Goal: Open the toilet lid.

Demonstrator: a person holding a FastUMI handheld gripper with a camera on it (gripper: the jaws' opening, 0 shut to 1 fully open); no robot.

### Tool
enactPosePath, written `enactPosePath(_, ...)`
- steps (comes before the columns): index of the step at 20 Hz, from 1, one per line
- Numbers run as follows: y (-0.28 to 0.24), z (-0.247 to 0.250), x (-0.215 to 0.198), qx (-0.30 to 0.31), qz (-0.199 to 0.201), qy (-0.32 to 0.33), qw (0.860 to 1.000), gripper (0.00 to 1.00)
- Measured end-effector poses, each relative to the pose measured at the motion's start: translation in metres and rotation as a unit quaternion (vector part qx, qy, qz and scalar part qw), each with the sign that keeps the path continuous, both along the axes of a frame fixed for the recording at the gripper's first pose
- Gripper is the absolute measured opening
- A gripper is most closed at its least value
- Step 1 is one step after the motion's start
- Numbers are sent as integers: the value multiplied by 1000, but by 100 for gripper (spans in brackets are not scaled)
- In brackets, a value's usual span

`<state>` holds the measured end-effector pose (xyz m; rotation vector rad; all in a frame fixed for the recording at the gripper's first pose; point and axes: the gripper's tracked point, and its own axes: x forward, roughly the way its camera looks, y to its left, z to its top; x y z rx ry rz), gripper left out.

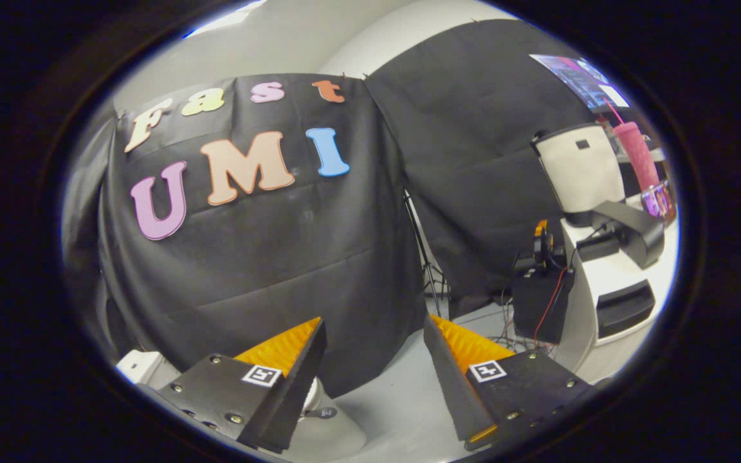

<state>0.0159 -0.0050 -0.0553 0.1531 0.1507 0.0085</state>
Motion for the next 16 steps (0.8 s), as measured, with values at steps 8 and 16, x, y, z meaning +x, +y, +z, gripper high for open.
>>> enactPosePath(8, 4, -85, 24, 178, -32, 44, 982, 91)
enactPosePath(16, 92, -202, 22, 305, -51, 120, 944, 84)
